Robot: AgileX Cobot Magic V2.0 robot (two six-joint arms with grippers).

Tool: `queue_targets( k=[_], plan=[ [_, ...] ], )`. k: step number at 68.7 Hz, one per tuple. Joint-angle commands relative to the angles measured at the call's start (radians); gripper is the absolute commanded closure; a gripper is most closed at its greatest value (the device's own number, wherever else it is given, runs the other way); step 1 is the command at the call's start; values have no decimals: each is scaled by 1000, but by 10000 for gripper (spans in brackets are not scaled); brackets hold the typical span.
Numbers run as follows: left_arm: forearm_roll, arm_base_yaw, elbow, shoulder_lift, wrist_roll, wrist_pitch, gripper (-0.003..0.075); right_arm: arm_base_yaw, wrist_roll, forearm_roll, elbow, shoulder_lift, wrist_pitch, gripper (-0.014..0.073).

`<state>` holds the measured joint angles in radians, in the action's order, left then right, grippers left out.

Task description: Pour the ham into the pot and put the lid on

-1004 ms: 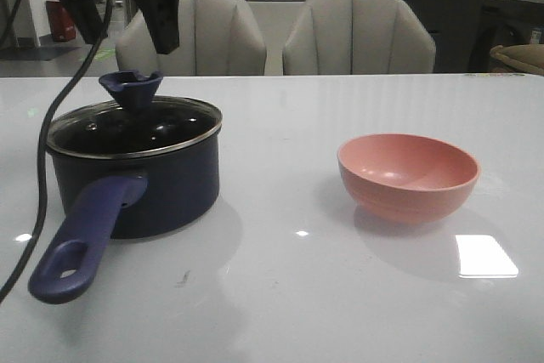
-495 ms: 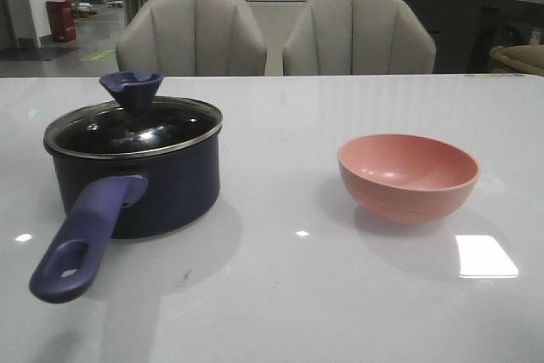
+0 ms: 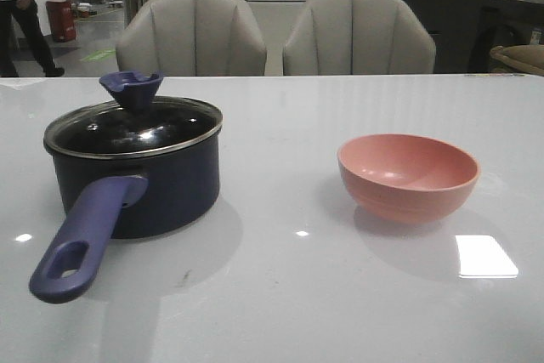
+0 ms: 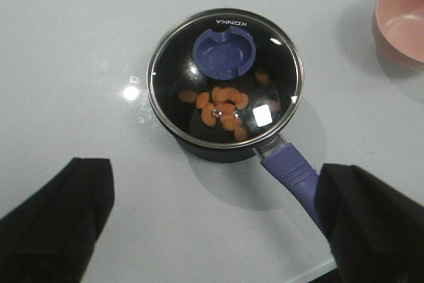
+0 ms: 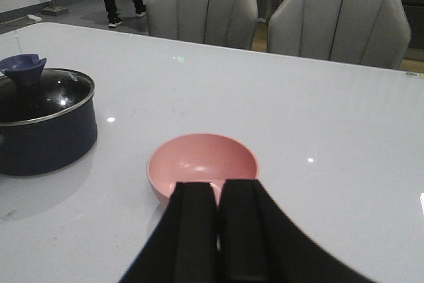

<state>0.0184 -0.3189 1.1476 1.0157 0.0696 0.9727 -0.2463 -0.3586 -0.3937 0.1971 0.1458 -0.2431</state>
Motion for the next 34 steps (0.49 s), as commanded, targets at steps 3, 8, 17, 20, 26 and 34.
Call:
queue_targets(
  k=[3,8,17,20,26,34],
  plan=[
    [-18,-6,-161,-186,1,-201,82,-2,-12,-9,27,9,74,441],
    [-18,-6,-254,-294,1,-269,82,-2,-12,-9,27,9,74,441],
    [-18,-6,-424,-478,1,-357,82,-2,-12,-9,27,9,74,441],
    [-18,-6,-475,-541,1,-380,82,-2,-12,-9,27,9,74,441],
    [-18,-6,-568,-677,1,-420,82,-2,-12,-9,27,9,74,441],
    [-18,-6,-678,-839,1,-466,84,-2,-12,-9,27,9,74,441]
  ],
)
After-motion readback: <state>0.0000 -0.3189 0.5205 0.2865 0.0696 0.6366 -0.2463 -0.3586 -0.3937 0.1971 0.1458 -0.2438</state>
